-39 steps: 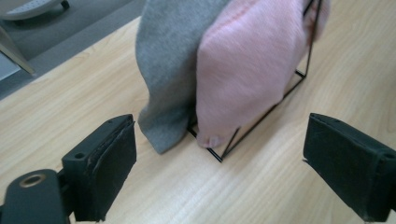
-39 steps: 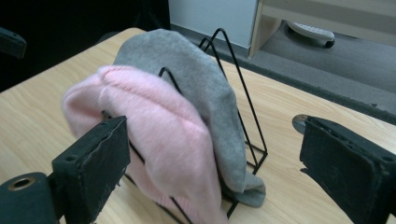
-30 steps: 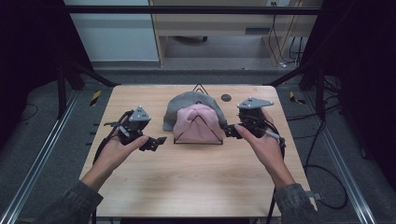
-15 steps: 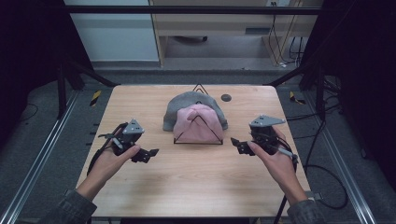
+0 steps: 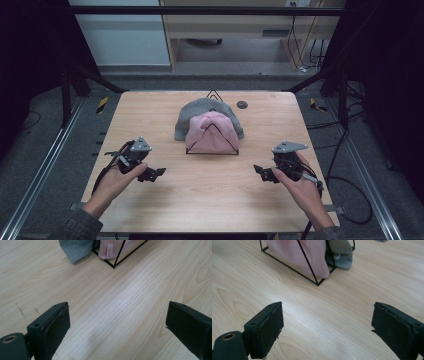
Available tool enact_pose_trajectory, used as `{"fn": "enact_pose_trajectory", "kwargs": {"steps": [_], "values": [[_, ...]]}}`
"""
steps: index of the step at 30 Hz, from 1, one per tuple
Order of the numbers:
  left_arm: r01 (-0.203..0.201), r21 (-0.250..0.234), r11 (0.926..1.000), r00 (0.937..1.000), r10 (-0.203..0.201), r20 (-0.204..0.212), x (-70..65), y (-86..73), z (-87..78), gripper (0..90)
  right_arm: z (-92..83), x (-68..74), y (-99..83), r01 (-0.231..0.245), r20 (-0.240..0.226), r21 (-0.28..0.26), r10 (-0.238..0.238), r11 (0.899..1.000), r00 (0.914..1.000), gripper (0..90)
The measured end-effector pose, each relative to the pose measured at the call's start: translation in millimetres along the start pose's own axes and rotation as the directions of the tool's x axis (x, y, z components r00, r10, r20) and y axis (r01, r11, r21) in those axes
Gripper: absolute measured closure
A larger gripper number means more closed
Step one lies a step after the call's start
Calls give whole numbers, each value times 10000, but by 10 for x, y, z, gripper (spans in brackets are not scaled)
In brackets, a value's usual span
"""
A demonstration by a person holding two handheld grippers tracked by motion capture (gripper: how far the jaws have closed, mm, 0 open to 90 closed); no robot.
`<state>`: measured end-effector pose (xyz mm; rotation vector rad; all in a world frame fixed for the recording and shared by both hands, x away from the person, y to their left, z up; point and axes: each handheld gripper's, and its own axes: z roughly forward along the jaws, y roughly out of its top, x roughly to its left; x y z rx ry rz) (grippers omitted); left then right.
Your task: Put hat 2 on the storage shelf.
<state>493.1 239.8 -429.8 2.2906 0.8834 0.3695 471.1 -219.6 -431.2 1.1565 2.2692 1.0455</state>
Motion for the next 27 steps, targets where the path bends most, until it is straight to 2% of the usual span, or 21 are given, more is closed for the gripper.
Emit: {"fn": "enact_pose_trajectory", "kwargs": {"steps": [8,18,27], "values": [[110,236,9997,9998,-113,151,19,-140,83,55,118,23,-207,-69,-158,473,77,9989,9998,109],[279,497,9984,9990,-296,337,5,-340,198,58,240,108,-301,-5,-401,861,39,9963,9992,108],[201,580,9981,9990,-223,377,-25,-434,219,57,323,172,-358,67,-578,1074,-5,9942,9983,107]]}}
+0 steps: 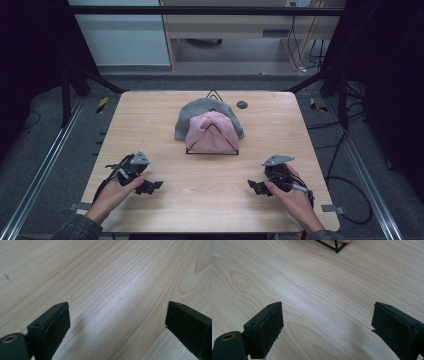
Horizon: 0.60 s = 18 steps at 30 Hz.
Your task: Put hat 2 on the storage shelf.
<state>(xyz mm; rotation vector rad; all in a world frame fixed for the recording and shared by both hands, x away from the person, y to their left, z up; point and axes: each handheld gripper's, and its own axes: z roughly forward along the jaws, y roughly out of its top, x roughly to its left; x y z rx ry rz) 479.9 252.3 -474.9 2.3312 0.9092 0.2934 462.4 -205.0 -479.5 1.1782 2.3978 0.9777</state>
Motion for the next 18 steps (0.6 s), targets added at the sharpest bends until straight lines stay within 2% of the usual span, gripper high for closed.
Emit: {"fn": "enact_pose_trajectory", "kwargs": {"steps": [4,10,15,18], "values": [[-156,98,9998,9999,156,8,-11,-27,26,56,50,30,-11,44,-38,96,-44,9999,10000,107],[-493,-130,9987,9985,496,222,-36,-50,77,52,138,70,-21,206,-147,126,-204,9997,9997,107],[-758,-3,9971,9970,758,124,-34,-73,144,51,180,35,17,-180,-66,-192,179,9997,9998,106],[-737,-59,9973,9973,737,45,-34,-77,163,52,213,3,27,-360,139,-221,363,9991,9992,101]]}}
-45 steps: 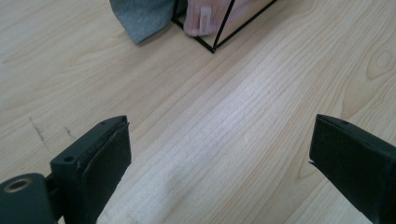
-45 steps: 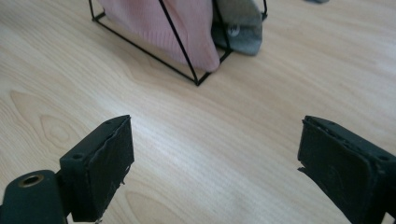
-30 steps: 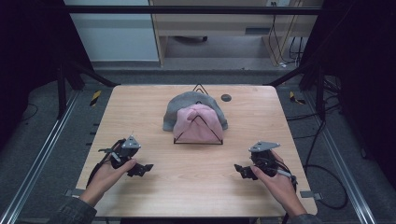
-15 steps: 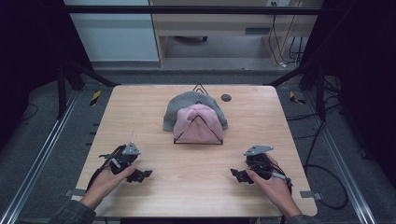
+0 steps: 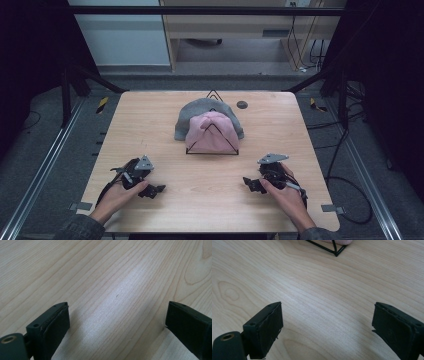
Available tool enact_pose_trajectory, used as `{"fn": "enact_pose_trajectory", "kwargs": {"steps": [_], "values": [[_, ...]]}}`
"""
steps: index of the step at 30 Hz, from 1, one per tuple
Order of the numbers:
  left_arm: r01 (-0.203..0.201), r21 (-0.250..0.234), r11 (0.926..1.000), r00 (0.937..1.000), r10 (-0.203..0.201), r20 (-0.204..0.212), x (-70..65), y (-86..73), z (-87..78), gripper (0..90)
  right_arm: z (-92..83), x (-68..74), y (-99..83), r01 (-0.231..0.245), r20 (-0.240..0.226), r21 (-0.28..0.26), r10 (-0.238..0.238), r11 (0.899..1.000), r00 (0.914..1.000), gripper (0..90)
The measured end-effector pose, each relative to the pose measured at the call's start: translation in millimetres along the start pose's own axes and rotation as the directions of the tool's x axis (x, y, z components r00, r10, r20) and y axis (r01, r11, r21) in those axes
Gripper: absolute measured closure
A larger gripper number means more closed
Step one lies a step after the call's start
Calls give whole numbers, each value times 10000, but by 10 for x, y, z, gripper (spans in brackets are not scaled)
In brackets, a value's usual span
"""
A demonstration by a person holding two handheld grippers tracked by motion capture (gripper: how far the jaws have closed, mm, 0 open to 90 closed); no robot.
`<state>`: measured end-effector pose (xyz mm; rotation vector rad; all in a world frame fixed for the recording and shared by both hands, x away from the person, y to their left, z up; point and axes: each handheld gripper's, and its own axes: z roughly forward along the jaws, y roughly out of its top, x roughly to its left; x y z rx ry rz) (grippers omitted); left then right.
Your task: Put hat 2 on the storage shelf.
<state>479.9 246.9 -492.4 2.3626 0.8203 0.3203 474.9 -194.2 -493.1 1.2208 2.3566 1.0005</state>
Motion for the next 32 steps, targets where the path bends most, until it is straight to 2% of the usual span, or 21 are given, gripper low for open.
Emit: {"fn": "enact_pose_trajectory", "kwargs": {"steps": [3,7,18,22,25,29,32], "values": [[64,66,10000,10000,-64,9,6,-6,22,50,18,-15,4,-213,53,-14,213,9998,9998,95],[75,162,9998,10000,-76,47,-5,-7,54,31,46,-25,-5,-250,148,95,248,9996,9996,91],[151,-515,9986,9999,-153,-35,-14,-64,92,0,102,-14,-35,-355,193,319,349,9989,9992,63],[115,-593,9982,9999,-116,-26,-13,-77,91,0,115,3,-50,-223,341,227,215,9995,9992,52],[115,-583,9982,9999,-115,-7,-12,-78,89,0,136,39,-72,72,564,167,-81,9998,9984,25],[124,-596,9981,9999,-126,-29,-16,-81,88,0,160,59,-120,80,659,-304,-60,9995,9978,5],[117,-567,9983,9999,-118,-16,-15,-78,88,0,159,58,-120,83,663,-297,-63,9995,9978,5]]}}
